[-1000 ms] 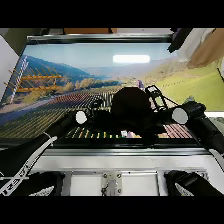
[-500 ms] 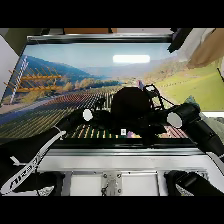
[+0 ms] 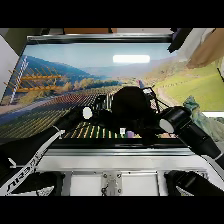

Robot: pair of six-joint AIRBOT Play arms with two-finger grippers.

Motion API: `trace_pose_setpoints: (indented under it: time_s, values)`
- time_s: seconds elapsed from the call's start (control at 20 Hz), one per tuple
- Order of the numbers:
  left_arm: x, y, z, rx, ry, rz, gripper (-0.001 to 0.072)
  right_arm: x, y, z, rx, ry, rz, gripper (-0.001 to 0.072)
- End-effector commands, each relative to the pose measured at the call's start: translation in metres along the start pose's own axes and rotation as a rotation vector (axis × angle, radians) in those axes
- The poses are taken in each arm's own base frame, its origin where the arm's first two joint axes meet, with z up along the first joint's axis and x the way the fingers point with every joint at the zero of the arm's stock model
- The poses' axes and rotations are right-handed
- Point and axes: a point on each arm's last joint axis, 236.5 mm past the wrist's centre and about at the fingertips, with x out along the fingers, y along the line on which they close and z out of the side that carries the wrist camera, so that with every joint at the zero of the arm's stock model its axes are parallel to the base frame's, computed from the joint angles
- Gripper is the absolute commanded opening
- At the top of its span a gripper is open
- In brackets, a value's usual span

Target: Fold the clothes and pants, and hang the long-sleeved shirts on hangers.

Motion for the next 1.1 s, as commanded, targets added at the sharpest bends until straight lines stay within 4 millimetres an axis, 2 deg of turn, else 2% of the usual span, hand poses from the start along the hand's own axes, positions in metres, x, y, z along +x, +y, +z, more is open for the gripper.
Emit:
trace_pose_setpoints:
  time_s: [0.0, 0.05, 0.1, 0.15, 0.2, 0.35, 0.6, 0.65, 0.7, 0.8, 0.85, 0.9, 0.95, 1.0, 1.05]
  values:
    - [-0.014, -0.008, 0.0, 0.027, -0.012, -0.009, 0.0024, 0.02, 0.009, -0.024, 0.105, 0.089, -0.047, 0.0314]
    - [-0.016, -0.009, 0.001, 0.03, -0.018, -0.012, 0.0024, 0.027, 0.01, -0.033, 0.133, 0.136, -0.051, 0.0676]
    - [-0.018, -0.011, 0.002, 0.032, -0.022, -0.015, 0.0024, 0.033, 0.007, -0.04, 0.166, 0.171, -0.077, 0.0647]
    - [-0.02, -0.011, 0.002, 0.034, -0.026, -0.017, 0.0024, 0.038, 0.002, -0.044, 0.187, 0.19, -0.105, 0.0515]
    - [-0.02, -0.012, 0.002, 0.033, -0.026, -0.018, 0.0024, 0.042, 0.0, -0.044, 0.195, 0.195, -0.12, 0.0465]
    - [-0.02, -0.012, 0.0, 0.033, -0.019, -0.018, 0.0024, 0.056, -0.004, -0.048, 0.263, 0.216, -0.158, 0.0463]
    - [-0.02, -0.012, -0.003, 0.034, -0.006, -0.018, 0.0024, 0.068, -0.03, -0.042, 0.348, 0.175, -0.285, 0.0459]
    - [-0.022, -0.012, -0.005, 0.037, 0.002, -0.018, 0.0024, 0.068, -0.035, -0.04, 0.35, 0.16, -0.304, 0.0395]
    - [-0.026, -0.015, -0.005, 0.051, -0.004, -0.023, 0.0024, 0.067, -0.04, -0.036, 0.338, 0.144, -0.32, 0.0299]
    - [-0.047, -0.025, 0.005, 0.072, -0.064, -0.046, 0.0024, 0.064, -0.05, -0.03, 0.305, 0.116, -0.361, 0.0255]
    - [-0.062, -0.03, 0.012, 0.079, -0.106, -0.06, 0.0024, 0.062, -0.055, -0.025, 0.272, 0.098, -0.374, 0.0182]
    - [-0.082, -0.036, 0.018, 0.086, -0.153, -0.079, 0.0024, 0.055, -0.057, -0.017, 0.208, 0.079, -0.375, 0.0044]
    - [-0.105, -0.044, 0.024, 0.103, -0.194, -0.098, 0.0024, 0.042, -0.058, -0.004, 0.123, 0.049, -0.366, 0.0018]
    - [-0.134, -0.056, 0.031, 0.13, -0.238, -0.122, 0.0024, 0.021, -0.055, 0.014, 0.047, 0.011, -0.34, 0.0018]
    - [-0.166, -0.072, 0.039, 0.161, -0.29, -0.149, 0.0024, -0.009, -0.055, 0.033, 0.003, -0.033, -0.323, 0.0018]
